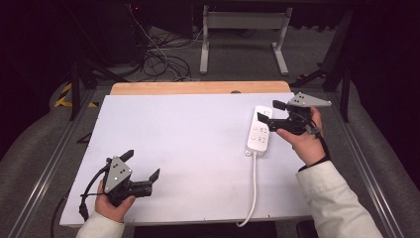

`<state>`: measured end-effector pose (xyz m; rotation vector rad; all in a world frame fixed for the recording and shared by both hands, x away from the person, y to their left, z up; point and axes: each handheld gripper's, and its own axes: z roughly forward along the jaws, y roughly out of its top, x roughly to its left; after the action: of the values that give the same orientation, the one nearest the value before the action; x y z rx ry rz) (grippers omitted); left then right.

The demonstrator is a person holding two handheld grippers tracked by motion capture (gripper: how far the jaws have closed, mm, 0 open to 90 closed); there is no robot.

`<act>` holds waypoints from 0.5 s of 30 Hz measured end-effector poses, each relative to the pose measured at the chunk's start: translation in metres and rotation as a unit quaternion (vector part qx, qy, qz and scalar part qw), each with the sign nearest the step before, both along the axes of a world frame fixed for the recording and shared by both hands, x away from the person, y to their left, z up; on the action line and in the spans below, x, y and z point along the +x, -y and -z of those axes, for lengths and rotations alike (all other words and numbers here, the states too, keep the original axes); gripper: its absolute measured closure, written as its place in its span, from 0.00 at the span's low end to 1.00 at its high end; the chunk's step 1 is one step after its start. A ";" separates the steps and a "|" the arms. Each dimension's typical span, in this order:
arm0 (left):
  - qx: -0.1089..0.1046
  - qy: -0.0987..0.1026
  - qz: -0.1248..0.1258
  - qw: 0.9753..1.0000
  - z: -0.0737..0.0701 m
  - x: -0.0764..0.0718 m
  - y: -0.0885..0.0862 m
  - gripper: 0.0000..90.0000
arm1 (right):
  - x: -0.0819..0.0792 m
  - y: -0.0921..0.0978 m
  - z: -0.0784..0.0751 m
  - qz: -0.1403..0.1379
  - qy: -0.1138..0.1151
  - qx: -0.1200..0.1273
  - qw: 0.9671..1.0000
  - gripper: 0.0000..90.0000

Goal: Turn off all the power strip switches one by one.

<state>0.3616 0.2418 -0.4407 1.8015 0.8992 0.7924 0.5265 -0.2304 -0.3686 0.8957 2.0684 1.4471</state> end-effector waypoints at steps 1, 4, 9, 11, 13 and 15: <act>-0.001 0.000 0.000 1.000 0.000 0.000 0.000 0.03 | -0.004 0.001 0.001 -0.006 0.000 0.003 1.000 0.22; -0.001 0.000 0.000 1.000 0.000 0.000 0.001 0.03 | -0.016 0.002 0.004 -0.017 0.000 0.004 1.000 0.21; 0.001 0.001 0.001 1.000 0.000 0.000 0.001 0.03 | -0.034 0.004 0.009 -0.035 -0.006 0.005 0.999 0.20; 0.001 0.001 0.001 1.000 0.000 0.000 0.001 0.03 | -0.040 0.005 0.012 -0.045 -0.007 0.004 0.999 0.20; 0.001 0.001 0.001 1.000 0.000 -0.001 0.001 0.03 | -0.045 0.006 0.015 -0.047 -0.009 0.004 0.999 0.19; 0.002 0.001 0.001 1.000 0.000 -0.001 0.001 0.03 | -0.050 0.007 0.019 -0.051 -0.011 0.003 0.999 0.19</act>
<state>0.3607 0.2409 -0.4402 1.8032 0.8947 0.7954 0.4763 -0.2376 -0.3880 0.8214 2.1551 1.5019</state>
